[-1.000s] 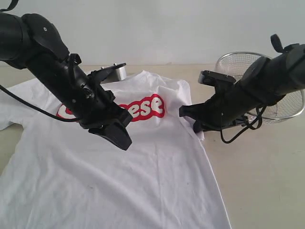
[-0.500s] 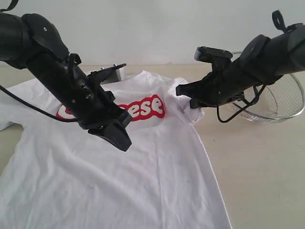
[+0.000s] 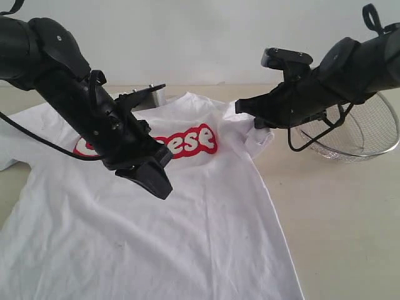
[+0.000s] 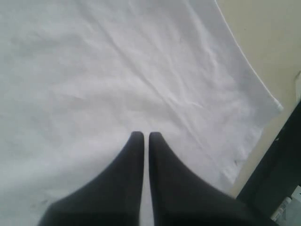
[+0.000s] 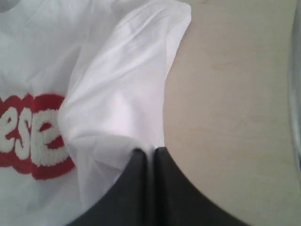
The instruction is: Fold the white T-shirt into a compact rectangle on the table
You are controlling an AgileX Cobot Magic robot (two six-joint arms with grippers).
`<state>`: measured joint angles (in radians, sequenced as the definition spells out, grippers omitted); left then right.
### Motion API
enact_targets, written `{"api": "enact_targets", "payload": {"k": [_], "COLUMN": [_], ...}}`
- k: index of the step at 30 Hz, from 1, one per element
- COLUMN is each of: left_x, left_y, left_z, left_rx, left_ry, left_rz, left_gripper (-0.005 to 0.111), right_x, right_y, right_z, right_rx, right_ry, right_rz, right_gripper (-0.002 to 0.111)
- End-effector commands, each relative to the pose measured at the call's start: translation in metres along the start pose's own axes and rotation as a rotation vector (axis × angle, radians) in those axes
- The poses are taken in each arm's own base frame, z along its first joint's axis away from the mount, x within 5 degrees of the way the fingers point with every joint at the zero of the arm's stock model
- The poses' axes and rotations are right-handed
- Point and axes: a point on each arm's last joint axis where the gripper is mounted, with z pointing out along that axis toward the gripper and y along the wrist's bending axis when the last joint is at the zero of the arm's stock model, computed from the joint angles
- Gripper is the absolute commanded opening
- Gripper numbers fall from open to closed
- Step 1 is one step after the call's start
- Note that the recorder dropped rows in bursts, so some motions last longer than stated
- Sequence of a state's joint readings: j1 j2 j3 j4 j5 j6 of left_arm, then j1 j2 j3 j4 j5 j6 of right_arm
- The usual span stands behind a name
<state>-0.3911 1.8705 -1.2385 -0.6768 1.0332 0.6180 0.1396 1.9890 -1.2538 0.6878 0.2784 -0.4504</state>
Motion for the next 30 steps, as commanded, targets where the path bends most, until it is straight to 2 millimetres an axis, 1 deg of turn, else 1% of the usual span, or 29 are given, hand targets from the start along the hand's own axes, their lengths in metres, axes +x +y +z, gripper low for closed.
{"api": "enact_targets", "payload": {"k": [1,5,8,20,22,25,26,27,30], "left_x": [0.001,0.001,0.0,0.001,0.001,0.001,0.001,0.001,0.0], "left_y": [-0.002,-0.002,-0.002,-0.002,-0.002,-0.002,-0.002,-0.002,-0.002], "left_z": [-0.003,-0.003,-0.003,-0.003,-0.003,-0.003,-0.003,-0.003,-0.003], "left_rx": [0.007,0.007,0.005,0.008,0.008,0.006,0.006,0.005,0.003], "left_ry": [-0.003,-0.003,-0.005,-0.002,-0.002,-0.001,-0.001,-0.002,-0.006], "left_rz": [0.0,0.0,0.0,0.0,0.0,0.001,0.001,0.001,0.001], "left_gripper": [0.004,0.004,0.004,0.004,0.004,0.004,0.004,0.004,0.004], "right_x": [-0.009,-0.01,-0.01,-0.017,-0.018,-0.019,-0.018,-0.018,-0.019], "right_y": [-0.018,-0.027,-0.027,-0.031,-0.035,-0.054,-0.058,-0.061,-0.063], "right_z": [-0.009,-0.01,-0.01,-0.011,-0.012,-0.016,-0.017,-0.018,-0.019], "right_rx": [0.032,0.041,0.043,0.082,0.093,0.11,0.112,0.113,0.122], "right_ry": [-0.031,-0.027,-0.028,-0.104,-0.111,-0.091,-0.084,-0.077,-0.09], "right_rz": [0.02,0.037,0.012,0.023,0.019,0.054,0.063,0.069,0.071], "right_gripper": [0.0,0.0,0.0,0.0,0.0,0.0,0.003,0.01,0.031]}}
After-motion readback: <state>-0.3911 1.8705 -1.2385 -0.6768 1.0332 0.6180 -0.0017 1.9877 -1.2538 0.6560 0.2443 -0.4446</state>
